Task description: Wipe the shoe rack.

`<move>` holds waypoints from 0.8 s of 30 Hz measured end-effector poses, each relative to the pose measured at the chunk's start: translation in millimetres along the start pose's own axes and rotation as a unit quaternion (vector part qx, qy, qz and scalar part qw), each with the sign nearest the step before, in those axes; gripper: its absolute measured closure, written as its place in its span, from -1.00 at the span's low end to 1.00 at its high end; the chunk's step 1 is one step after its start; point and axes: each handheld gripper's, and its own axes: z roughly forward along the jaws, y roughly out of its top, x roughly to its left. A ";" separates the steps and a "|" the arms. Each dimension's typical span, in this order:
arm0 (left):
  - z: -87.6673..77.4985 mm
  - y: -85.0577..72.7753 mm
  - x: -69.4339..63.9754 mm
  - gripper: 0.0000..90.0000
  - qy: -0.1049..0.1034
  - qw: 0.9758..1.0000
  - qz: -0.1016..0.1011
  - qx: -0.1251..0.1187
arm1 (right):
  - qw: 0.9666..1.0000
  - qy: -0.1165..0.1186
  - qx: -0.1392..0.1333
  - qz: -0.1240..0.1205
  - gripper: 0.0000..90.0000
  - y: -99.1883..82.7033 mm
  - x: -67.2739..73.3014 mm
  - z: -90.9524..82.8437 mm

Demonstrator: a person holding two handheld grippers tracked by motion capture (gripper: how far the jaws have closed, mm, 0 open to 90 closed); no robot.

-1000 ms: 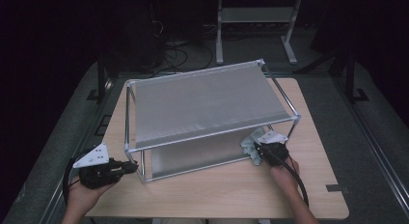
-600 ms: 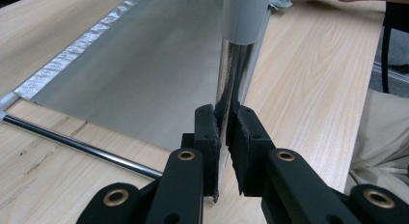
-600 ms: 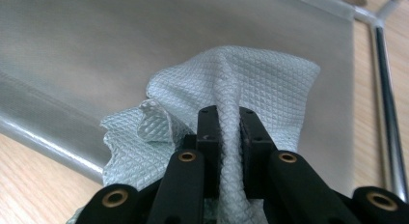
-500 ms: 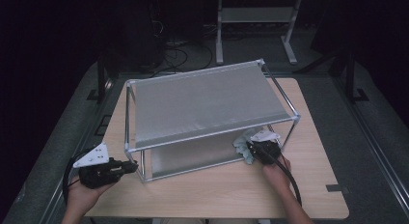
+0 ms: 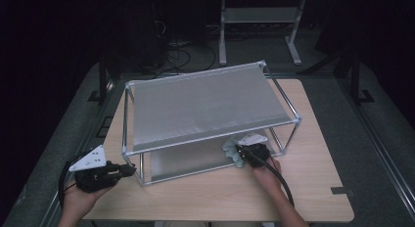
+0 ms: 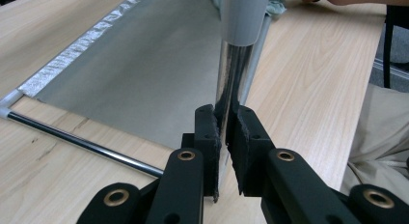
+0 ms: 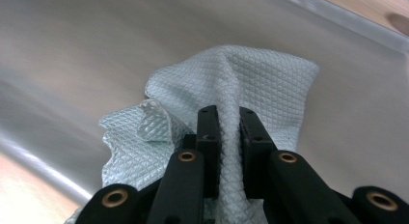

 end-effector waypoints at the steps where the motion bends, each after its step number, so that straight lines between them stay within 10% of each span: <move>1: 0.0 0.0 0.0 0.81 0.000 1.000 0.000 0.000 | 1.000 -0.005 0.000 0.004 0.80 -1.8 -3.7 -1.0; 14: -5.1 -5.6 -0.2 0.80 -0.006 1.000 -0.009 -0.006 | 0.999 -0.031 0.002 0.009 0.80 -9.6 -13.8 -7.8; 24: -3.8 -4.5 0.6 0.81 0.000 1.000 -0.008 -0.005 | 1.000 -0.003 -0.006 0.025 0.80 -8.7 -12.5 -6.0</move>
